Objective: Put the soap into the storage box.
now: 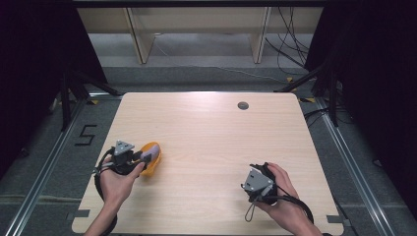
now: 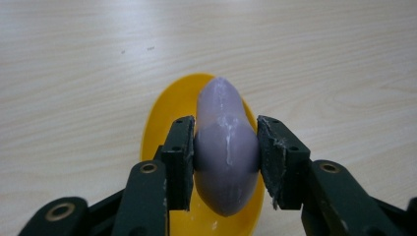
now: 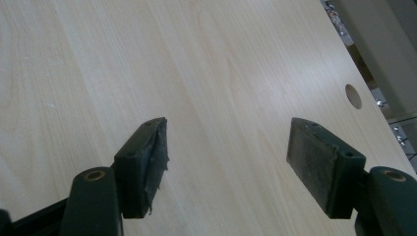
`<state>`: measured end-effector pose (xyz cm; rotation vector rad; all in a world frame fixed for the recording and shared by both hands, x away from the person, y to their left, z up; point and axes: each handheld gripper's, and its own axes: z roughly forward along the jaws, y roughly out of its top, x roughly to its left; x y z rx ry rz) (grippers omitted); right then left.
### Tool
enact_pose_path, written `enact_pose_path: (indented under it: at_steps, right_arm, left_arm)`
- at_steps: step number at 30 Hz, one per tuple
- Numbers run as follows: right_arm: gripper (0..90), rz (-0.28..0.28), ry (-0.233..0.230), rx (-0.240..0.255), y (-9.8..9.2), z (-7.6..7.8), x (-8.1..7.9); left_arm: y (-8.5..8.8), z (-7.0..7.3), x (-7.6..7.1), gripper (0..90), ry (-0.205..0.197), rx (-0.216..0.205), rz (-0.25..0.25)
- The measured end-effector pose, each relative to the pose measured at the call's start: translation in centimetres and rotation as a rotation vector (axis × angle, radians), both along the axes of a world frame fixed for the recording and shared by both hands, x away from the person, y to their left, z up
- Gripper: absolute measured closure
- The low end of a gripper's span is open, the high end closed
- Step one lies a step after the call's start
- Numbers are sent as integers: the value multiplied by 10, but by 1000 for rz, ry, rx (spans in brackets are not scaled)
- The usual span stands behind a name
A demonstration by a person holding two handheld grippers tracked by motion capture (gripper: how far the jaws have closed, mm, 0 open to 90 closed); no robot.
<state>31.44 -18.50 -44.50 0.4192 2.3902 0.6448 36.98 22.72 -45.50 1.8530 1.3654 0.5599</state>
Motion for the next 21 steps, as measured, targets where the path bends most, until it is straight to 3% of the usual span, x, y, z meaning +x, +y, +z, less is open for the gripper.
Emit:
enact_pose_path:
  at_steps: [1,2,6,7,9,11,12,14,16,17,18,19,20,21]
  right_arm:
    - [325,0,0,0,0,0,0]
    - [325,14,-6,-7,0,0,1]
    - [326,-1,3,-1,0,0,0]
    - [325,-1,4,0,0,-1,0]
    - [325,0,4,-2,-1,-1,0]
    - [325,5,-1,-4,-1,-1,0]
    - [324,6,-3,-4,-1,-1,0]
    - [323,5,0,-4,-2,-2,0]
    - [323,-1,7,1,-3,-2,-1]
    - [323,-1,7,1,-3,-2,-1]
    - [321,9,11,1,-6,-3,-1]
    - [321,9,11,1,-6,-3,-1]
    - [321,4,23,16,-9,-5,-2]
    - [321,-16,36,27,-10,-5,-4]
  left_arm:
    - [-2,-2,0,587,5,-19,14]
    - [2,-2,0,587,35,21,-16]
    - [3,-8,1,586,68,32,-24]
    - [3,-11,2,586,86,18,-33]
    - [4,-11,1,571,66,21,-39]
    - [4,-7,-1,497,27,-11,-28]
    - [2,-5,-4,462,-15,-38,-7]
    - [6,1,-13,414,-86,-64,-13]
    - [11,3,-28,399,-190,-105,-12]
    - [11,3,-28,393,-190,-105,-12]
    - [18,1,-46,388,-242,-121,-12]
    - [18,1,-46,385,-242,-121,-12]
    - [26,-7,-63,384,-245,-140,-10]
    - [29,-13,-71,385,-239,-153,-5]
